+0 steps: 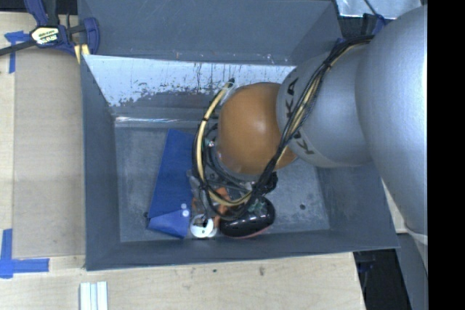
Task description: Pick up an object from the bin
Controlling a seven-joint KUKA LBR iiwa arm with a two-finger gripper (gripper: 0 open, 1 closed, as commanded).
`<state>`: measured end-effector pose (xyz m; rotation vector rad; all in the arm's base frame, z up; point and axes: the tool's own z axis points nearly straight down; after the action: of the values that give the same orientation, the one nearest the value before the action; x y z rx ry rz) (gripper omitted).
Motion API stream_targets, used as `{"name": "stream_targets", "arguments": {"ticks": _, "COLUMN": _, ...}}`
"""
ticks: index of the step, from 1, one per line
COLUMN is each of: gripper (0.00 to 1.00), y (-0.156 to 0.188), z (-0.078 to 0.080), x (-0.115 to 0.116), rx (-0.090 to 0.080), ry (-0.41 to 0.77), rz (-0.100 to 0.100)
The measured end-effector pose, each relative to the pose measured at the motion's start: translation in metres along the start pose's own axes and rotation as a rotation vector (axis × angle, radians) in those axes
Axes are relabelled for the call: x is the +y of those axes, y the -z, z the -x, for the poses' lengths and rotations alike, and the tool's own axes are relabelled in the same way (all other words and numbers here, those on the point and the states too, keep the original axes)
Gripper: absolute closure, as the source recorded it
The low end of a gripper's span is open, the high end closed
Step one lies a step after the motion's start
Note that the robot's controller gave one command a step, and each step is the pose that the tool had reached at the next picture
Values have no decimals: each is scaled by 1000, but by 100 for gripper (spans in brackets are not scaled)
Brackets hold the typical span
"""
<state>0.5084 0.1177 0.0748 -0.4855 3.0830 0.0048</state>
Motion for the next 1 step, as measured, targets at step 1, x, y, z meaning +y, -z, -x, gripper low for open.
{"name": "stream_targets", "arguments": {"ticks": 1, "gripper": 0, "y": -2, "z": -3, "x": 0, "rx": 11, "ry": 0, "rz": -1}}
